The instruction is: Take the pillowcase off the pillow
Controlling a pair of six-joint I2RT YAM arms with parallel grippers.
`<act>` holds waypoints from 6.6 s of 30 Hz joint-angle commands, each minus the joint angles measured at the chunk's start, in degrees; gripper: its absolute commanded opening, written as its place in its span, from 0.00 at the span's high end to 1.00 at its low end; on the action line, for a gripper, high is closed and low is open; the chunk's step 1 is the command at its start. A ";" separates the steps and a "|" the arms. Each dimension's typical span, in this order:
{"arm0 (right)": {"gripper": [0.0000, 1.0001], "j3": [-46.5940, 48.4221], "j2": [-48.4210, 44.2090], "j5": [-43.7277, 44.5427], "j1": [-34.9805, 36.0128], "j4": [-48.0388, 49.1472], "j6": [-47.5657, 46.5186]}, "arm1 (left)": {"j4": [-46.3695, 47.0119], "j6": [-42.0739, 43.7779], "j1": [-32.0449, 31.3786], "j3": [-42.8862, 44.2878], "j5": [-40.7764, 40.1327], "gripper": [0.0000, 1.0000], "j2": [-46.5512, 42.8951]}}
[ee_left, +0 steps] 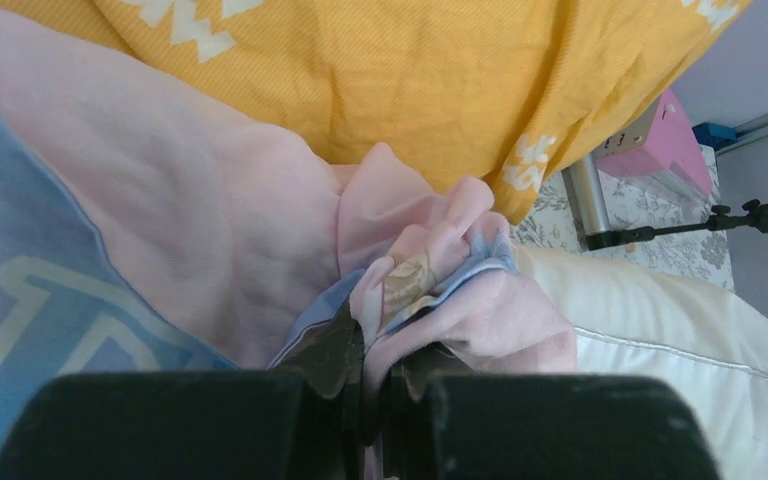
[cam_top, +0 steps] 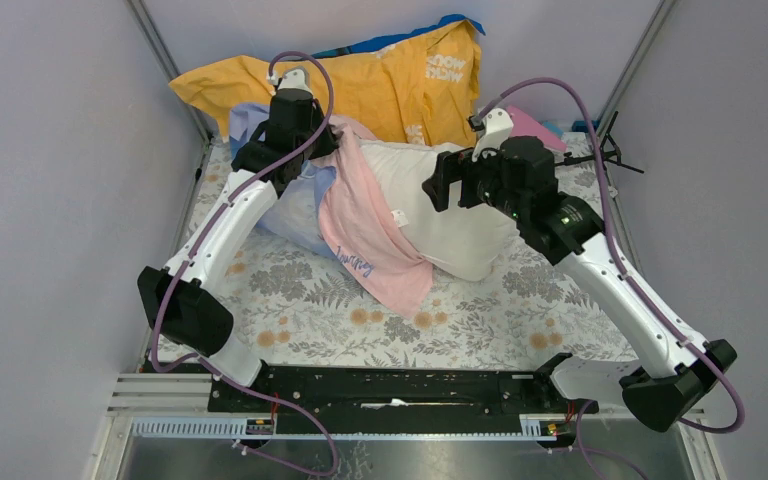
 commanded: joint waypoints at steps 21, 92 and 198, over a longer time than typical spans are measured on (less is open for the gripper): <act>0.01 -18.30 10.80 14.14 -0.15 17.03 5.81 | 13.43 -12.74 0.47 -42.11 14.28 0.09 -40.13; 1.00 -39.67 -1.76 27.81 -11.53 29.05 24.45 | 17.02 -21.98 5.45 -63.88 -24.74 1.00 -45.62; 1.00 -38.65 -19.28 23.26 -2.16 17.76 18.55 | 15.53 -34.30 -50.03 -42.53 -27.59 0.01 -17.63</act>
